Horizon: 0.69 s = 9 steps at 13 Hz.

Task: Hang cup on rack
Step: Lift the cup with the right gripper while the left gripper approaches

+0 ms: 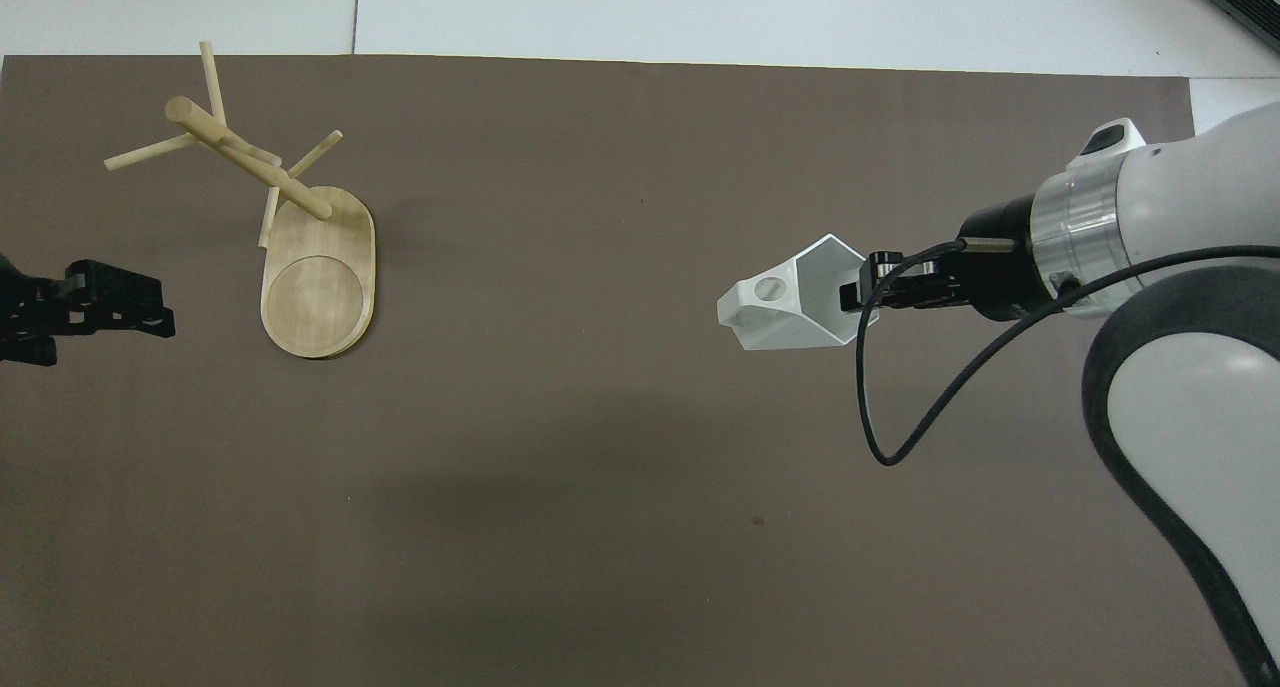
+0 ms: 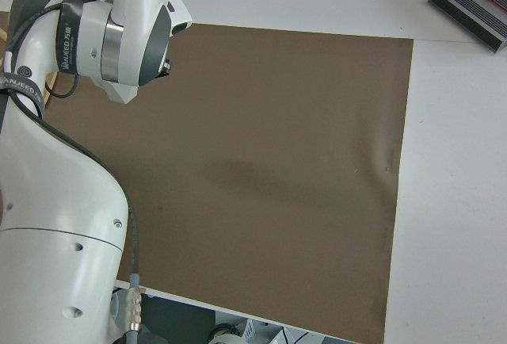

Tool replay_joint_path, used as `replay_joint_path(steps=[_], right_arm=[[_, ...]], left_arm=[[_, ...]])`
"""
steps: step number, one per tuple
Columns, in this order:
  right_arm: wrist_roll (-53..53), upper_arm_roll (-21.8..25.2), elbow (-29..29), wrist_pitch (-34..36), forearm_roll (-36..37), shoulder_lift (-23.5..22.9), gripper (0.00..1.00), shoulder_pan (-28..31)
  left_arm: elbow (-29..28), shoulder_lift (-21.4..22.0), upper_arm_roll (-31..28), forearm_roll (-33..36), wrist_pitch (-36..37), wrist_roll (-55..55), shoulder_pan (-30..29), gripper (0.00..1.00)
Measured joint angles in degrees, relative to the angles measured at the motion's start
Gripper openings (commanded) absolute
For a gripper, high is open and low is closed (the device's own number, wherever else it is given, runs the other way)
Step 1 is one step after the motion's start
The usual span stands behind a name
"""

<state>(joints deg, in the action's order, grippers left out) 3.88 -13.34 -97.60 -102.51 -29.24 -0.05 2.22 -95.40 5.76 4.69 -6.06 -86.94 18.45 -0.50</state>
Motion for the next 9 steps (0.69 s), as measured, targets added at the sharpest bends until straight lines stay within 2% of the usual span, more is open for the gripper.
replay_joint_path(steps=[4, 7, 9], right_arm=[[1.27, -3.55, 0.10, -3.47, -5.79, 0.66, 0.00, -0.13], [6.41, -6.06, -0.10, -8.35, -8.71, 0.51, 0.00, -0.17], [9.38, -7.76, -0.41, -12.07, -10.75, 0.32, 0.00, -0.21]], left_arm=[[-3.84, 1.75, -0.21, -8.99, -0.73, 24.69, -0.44, 1.00], [-7.37, 3.41, -0.27, -20.06, -3.93, 40.82, -2.23, 1.00], [-10.52, 4.79, -0.36, -26.79, -6.46, 47.30, -4.28, 1.00]])
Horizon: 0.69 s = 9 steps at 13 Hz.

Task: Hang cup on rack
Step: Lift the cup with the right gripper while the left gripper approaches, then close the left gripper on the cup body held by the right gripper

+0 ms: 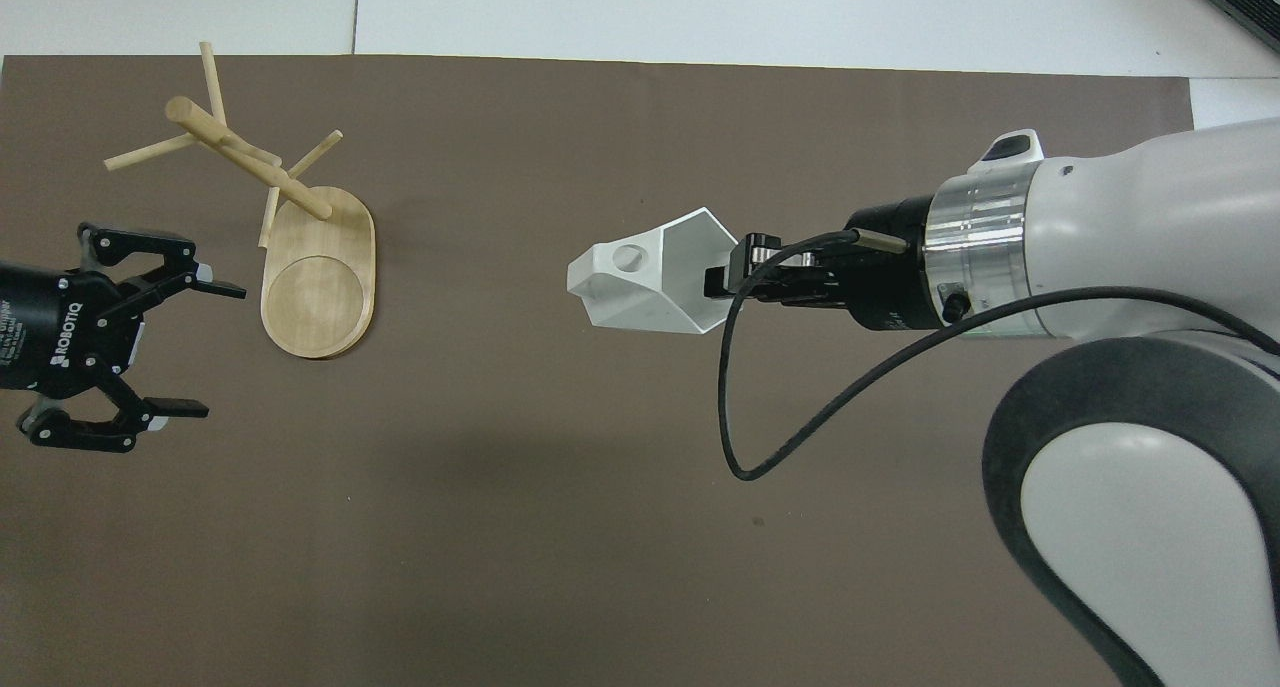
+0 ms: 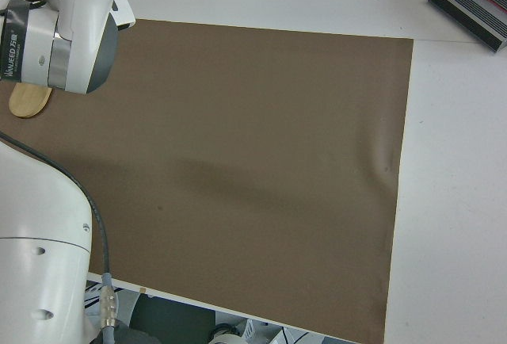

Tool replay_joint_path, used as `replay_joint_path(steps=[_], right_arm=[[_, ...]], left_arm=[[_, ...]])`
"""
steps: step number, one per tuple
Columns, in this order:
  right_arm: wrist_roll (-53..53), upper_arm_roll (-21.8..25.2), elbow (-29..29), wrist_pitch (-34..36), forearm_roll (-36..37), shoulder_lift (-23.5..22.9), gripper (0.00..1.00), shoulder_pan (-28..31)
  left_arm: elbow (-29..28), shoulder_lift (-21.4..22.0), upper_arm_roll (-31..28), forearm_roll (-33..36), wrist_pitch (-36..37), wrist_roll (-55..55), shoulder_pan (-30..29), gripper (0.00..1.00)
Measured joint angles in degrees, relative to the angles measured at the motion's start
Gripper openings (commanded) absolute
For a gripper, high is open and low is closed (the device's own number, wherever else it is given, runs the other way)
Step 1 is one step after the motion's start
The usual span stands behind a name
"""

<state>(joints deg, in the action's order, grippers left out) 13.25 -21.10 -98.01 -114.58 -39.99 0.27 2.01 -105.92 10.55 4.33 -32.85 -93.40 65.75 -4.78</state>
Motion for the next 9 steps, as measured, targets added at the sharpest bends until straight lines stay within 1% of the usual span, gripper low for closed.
replay_joint_path(steps=[3, 6, 8, 9], right_arm=[[2.77, -3.57, -1.04, -6.36, -0.90, -0.59, 0.00, -0.11], [3.28, -7.38, -1.52, -9.69, -0.97, -2.41, 0.00, -0.22], [3.28, -9.34, -1.56, -10.51, -0.99, -3.77, 0.00, -0.70], [3.29, -9.99, -1.56, -10.65, -0.99, -4.29, 0.00, -1.00]], left_arm=[[-3.73, 1.30, -0.04, -8.65, -2.85, 5.04, -0.97, 1.00], [-6.26, 1.08, 0.00, -17.00, -4.00, 6.37, -1.56, 1.00], [-7.46, 0.64, 0.66, -19.71, -5.77, 6.38, -0.96, 1.00], [-8.21, 0.58, 1.03, -20.69, -7.50, 6.79, 0.69, 1.00]])
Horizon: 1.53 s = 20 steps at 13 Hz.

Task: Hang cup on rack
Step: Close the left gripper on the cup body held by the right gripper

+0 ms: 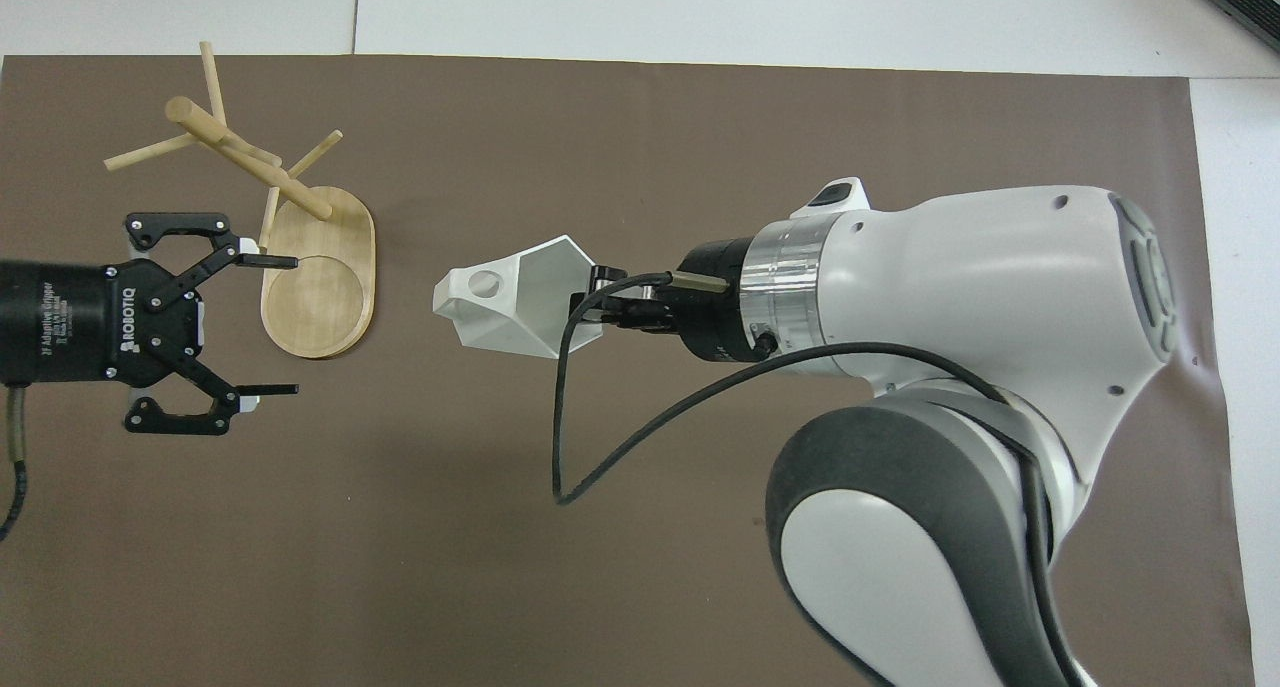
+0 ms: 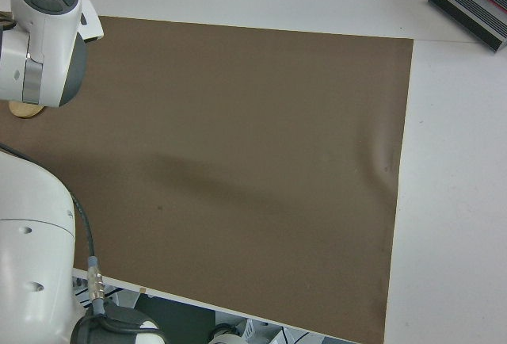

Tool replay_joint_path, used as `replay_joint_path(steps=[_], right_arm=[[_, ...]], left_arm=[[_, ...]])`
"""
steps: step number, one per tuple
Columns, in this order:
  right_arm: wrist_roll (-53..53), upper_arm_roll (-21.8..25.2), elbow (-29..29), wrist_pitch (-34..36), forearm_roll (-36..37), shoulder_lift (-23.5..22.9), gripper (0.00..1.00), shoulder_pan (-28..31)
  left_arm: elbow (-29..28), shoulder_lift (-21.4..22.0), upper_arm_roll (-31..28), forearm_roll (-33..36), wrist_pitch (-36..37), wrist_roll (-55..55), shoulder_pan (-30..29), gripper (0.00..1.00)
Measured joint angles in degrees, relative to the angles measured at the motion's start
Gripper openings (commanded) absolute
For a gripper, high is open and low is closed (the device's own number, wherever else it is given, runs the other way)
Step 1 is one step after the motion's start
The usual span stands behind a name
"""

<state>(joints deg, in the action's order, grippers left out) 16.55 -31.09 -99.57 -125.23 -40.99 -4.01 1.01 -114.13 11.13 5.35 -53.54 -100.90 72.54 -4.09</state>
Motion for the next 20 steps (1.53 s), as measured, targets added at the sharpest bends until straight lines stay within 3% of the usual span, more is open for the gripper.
replay_joint_path(steps=[4, 12, 19, 20], right_arm=[[1.67, -1.37, 0.07, -0.10, -0.09, -0.46, 0.00, -0.07], [2.52, -1.66, 0.15, -0.11, -0.83, -0.46, 0.00, -0.07], [2.53, -1.67, 0.13, -0.10, -0.85, -0.47, 0.00, -0.06], [2.53, -1.67, 0.13, -0.10, -0.85, -0.47, 0.00, -0.06]], left_arm=[[-2.72, -0.02, 0.77, -1.28, -6.81, 4.28, 8.68, 1.00], [-4.43, 0.00, 0.36, -3.45, -8.36, 7.44, 9.14, 1.00], [-4.93, 0.01, 0.70, -4.02, -12.67, 10.04, 12.96, 1.00], [-4.99, 0.01, 0.68, -4.02, -12.68, 10.04, 12.96, 0.96]])
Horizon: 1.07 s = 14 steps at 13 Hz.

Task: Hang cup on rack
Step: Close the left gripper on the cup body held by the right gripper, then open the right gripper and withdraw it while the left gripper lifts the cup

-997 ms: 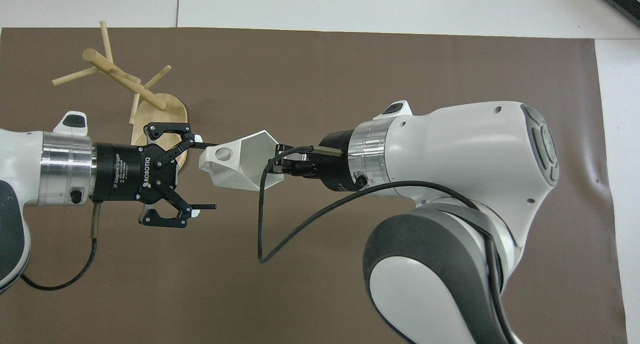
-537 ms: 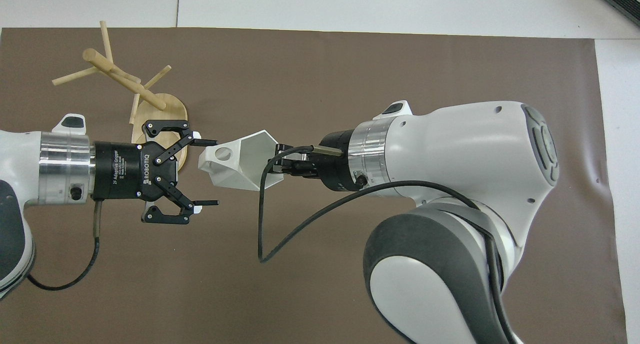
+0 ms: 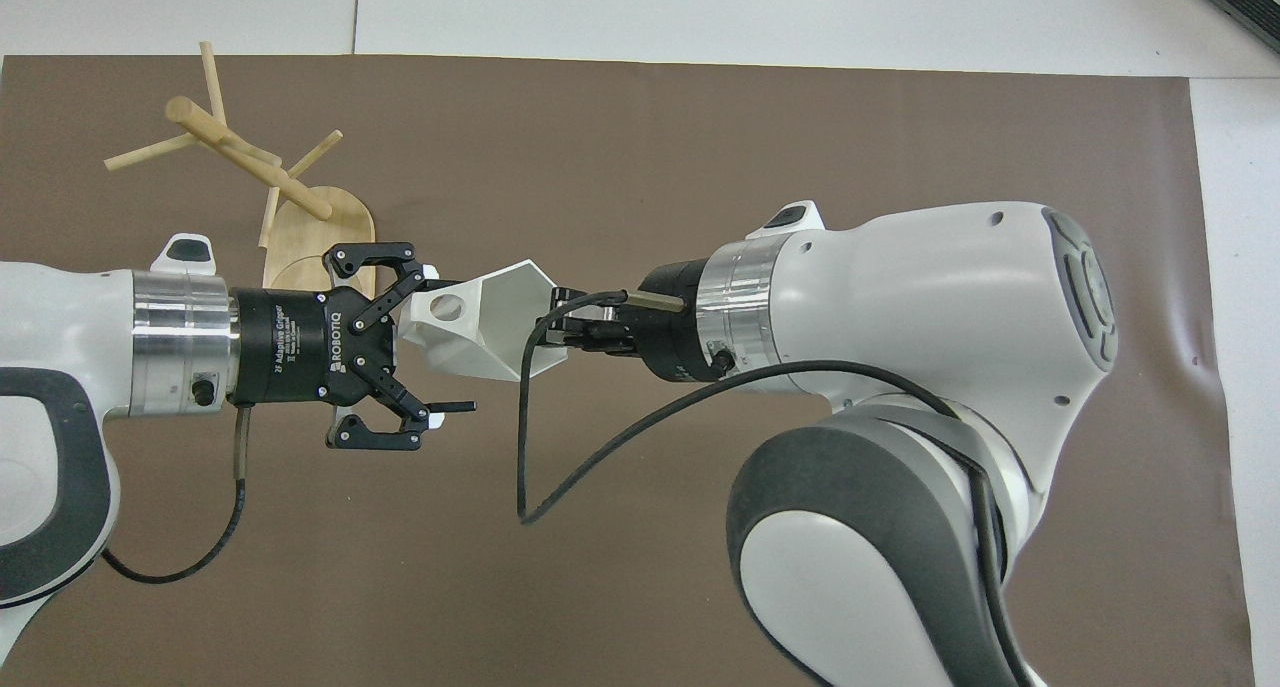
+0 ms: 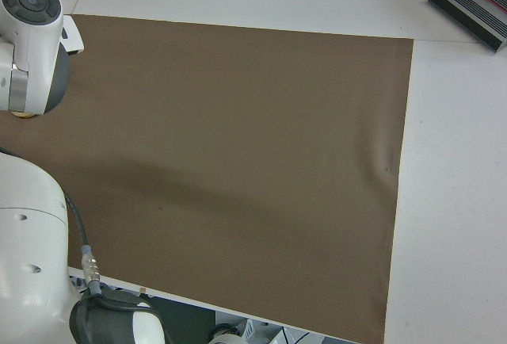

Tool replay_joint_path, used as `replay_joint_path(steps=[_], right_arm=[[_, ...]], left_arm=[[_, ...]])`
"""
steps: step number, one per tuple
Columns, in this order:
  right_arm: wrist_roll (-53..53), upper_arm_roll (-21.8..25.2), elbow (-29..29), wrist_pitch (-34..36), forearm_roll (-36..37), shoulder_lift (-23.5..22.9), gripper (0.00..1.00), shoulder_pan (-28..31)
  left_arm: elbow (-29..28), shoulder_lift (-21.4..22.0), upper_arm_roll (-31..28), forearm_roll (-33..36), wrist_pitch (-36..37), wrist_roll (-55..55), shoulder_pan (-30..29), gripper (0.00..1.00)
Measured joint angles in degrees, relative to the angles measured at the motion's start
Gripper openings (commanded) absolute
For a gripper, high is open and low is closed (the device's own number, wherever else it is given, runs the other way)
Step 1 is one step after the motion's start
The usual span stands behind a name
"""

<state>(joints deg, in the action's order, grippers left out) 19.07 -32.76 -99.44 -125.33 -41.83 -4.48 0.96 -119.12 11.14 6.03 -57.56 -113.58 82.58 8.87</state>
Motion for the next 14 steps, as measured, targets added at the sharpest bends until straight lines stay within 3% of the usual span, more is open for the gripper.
replay_joint_path(steps=[1, 2, 3, 9, 11, 14], right_arm=[[0.00, 0.00, 0.00, 0.00, 0.00, 0.00, 0.00, 0.00], [0.00, -0.02, 0.00, 0.00, 0.00, 0.00, 0.00, 0.00], [0.00, -0.02, 0.00, 0.02, 0.00, 0.00, 0.00, 0.00], [0.00, -0.08, -0.01, 0.58, 0.00, 0.05, 0.02, 0.00], [0.00, -0.11, -0.01, 0.50, -0.01, 0.04, 0.27, -0.02], [0.03, -0.01, 0.07, -0.12, -0.07, 0.03, 0.51, 0.10]], left_arm=[[-0.05, 0.00, -0.02, -0.01, -0.03, 0.00, 0.00, 0.63], [-0.07, 0.00, -0.06, -0.01, -0.12, 0.00, 0.00, 0.15], [-0.08, 0.00, -0.05, -0.01, -0.14, -0.01, 0.00, 0.00], [-0.11, 0.00, -0.41, -0.07, -0.65, -1.85, -0.03, 0.00], [-0.11, 0.01, -0.43, -0.09, -0.57, -1.90, -0.10, 0.00], [-0.48, 0.01, -0.75, -0.08, -0.25, -2.92, -0.81, 0.00]])
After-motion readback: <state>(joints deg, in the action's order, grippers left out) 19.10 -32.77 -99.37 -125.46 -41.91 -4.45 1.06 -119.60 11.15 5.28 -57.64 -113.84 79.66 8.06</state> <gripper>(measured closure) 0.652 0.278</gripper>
